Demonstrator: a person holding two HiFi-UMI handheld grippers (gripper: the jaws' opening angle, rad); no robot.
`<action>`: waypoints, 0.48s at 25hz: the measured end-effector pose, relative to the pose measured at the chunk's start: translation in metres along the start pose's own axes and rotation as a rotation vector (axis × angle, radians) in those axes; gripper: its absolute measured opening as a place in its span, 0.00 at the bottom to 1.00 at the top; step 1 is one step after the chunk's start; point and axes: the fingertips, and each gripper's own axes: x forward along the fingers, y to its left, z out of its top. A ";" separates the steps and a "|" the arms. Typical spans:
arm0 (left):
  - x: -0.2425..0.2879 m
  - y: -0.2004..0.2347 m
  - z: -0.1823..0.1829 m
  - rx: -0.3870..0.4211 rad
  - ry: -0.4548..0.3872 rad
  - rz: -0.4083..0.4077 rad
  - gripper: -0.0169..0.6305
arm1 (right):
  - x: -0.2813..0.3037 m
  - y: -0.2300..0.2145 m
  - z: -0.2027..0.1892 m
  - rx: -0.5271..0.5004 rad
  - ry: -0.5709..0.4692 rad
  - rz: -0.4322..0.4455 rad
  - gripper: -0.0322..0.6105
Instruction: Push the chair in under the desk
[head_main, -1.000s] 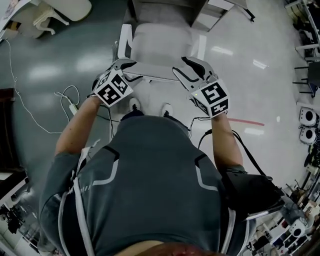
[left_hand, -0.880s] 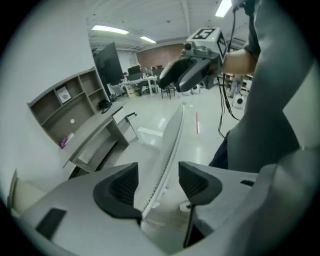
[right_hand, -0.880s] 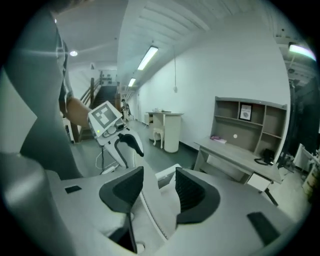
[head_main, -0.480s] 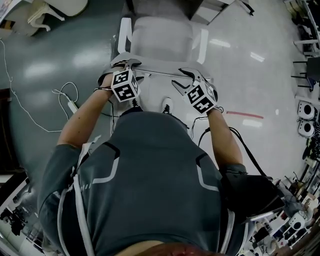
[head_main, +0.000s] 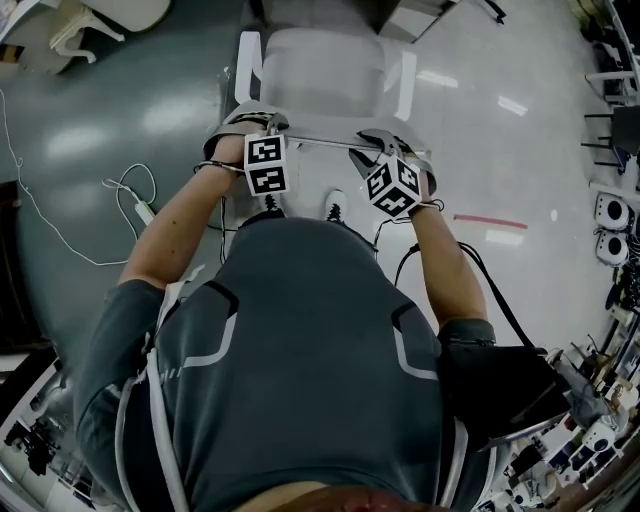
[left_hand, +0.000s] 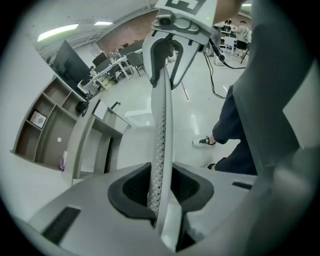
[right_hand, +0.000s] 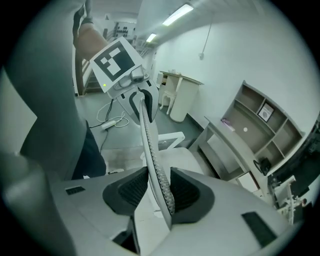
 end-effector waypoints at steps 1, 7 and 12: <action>0.001 0.000 0.000 0.007 0.000 -0.002 0.18 | 0.000 0.000 -0.001 0.001 0.006 0.000 0.29; 0.006 0.002 0.000 0.030 -0.025 0.003 0.17 | 0.005 -0.004 -0.002 0.026 0.044 0.039 0.29; 0.007 0.000 0.003 0.031 -0.060 -0.067 0.16 | 0.005 -0.003 -0.005 0.056 0.079 0.069 0.29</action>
